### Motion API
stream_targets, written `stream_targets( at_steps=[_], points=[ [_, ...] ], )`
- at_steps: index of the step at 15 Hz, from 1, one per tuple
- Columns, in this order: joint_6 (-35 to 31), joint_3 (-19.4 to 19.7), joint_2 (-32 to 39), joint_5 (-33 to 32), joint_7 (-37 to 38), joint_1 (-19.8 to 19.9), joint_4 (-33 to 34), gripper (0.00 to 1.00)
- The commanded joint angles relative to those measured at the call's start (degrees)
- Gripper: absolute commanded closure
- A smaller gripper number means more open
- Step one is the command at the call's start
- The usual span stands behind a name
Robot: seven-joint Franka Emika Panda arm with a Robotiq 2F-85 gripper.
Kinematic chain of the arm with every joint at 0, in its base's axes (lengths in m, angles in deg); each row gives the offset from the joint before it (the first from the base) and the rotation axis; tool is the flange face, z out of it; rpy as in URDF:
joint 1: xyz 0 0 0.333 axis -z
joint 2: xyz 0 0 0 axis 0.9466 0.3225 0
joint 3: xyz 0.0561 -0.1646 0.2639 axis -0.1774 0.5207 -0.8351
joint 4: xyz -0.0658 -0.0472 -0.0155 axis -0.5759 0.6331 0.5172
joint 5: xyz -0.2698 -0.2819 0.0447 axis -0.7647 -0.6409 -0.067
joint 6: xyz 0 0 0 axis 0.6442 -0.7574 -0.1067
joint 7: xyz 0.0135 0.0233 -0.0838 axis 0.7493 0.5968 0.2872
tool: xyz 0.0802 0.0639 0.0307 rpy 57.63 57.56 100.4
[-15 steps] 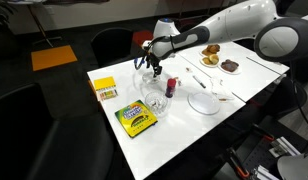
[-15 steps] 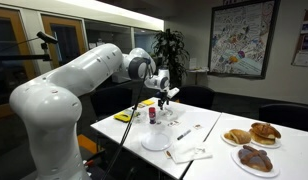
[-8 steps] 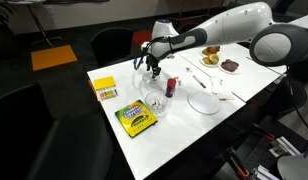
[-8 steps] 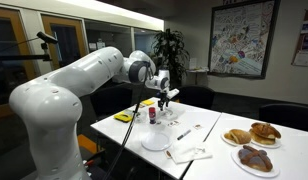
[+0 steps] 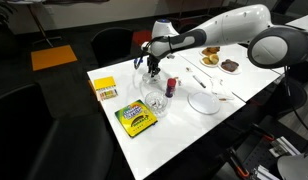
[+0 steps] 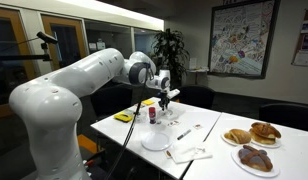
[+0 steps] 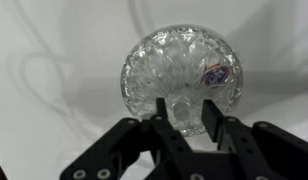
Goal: Put the lid on the glass bowl
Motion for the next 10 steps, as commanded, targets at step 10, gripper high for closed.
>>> stream_targets(
  at_steps=[10],
  points=[
    [2.7,0.7,0.7,0.9,0.9,-1.5,3.8,0.96]
  ],
)
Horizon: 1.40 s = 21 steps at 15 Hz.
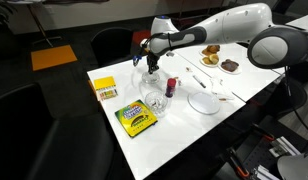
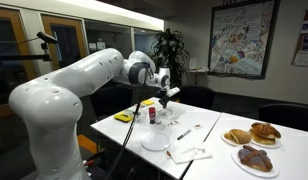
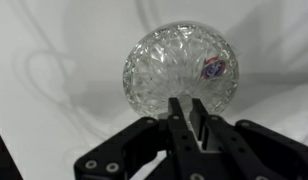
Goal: Put the lid on the glass bowl
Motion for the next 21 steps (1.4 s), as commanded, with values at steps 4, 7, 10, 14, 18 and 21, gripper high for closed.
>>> stream_targets(
  at_steps=[4,7,10,14,18,21],
  points=[
    [-0.3,0.0,-0.4,0.4,-2.1,-2.5,1.3,0.96],
    [-1.2,-1.2,-1.5,-0.7,-3.0,-3.5,0.9,0.96],
    [-1.5,-2.2,-2.5,-1.0,-4.7,-4.7,1.2,0.96],
    [-1.7,-5.0,-5.3,0.2,-6.8,-5.0,-0.6,0.96],
    [-1.2,-6.4,-4.0,-0.2,-6.5,-5.6,2.1,0.96],
    [-1.0,-6.6,-4.2,-0.2,-6.3,-5.8,2.1,0.84]
  ],
)
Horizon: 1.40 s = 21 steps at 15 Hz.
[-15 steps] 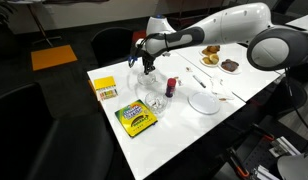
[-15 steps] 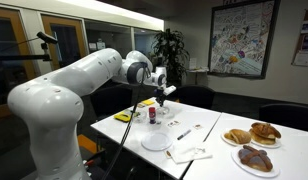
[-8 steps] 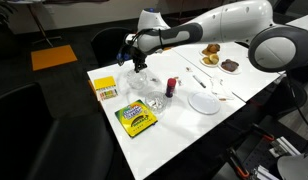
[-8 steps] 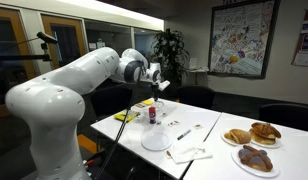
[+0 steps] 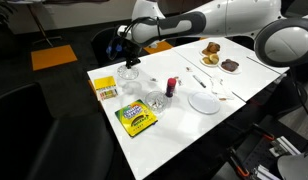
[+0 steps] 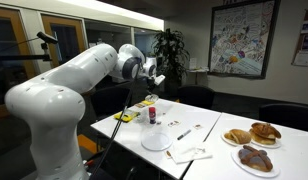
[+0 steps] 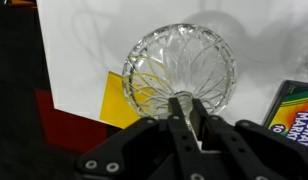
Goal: Put the lid on the glass bowl
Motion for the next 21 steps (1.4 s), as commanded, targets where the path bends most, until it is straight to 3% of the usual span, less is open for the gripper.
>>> stream_targets(
  at_steps=[1,3,4,11,21],
  points=[
    [0.0,0.0,0.2,0.0,0.0,0.0,0.0,0.84],
    [0.0,0.1,0.6,0.0,0.0,0.1,0.0,0.84],
    [0.0,0.1,0.7,0.0,0.0,0.1,0.1,0.96],
    [4.5,-2.9,-1.8,2.2,5.9,-0.1,-2.8,0.96],
    [15.6,-3.2,-9.7,0.2,14.4,-2.8,-8.4,0.96]
  ],
)
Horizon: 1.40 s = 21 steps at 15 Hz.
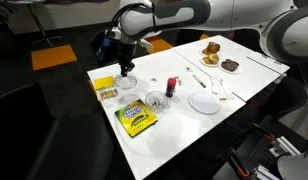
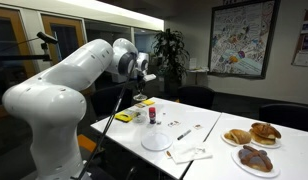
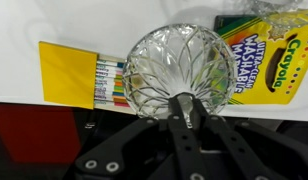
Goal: Put the lid on the glass bowl
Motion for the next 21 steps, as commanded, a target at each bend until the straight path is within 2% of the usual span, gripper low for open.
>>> stream_targets(
  at_steps=[1,4,13,14,21],
  points=[
    [2.3,0.4,-6.4,-0.5,3.2,0.0,-8.0,0.96],
    [-0.6,0.5,-9.2,-0.7,5.4,0.2,-13.8,0.96],
    [-15.4,2.7,-17.8,-5.8,15.1,0.2,-35.6,0.96],
    [-16.1,3.9,-19.0,-4.6,15.5,-0.5,-37.1,0.96],
    [-17.2,4.3,-24.7,-4.2,15.7,0.5,-42.3,0.96]
  ],
)
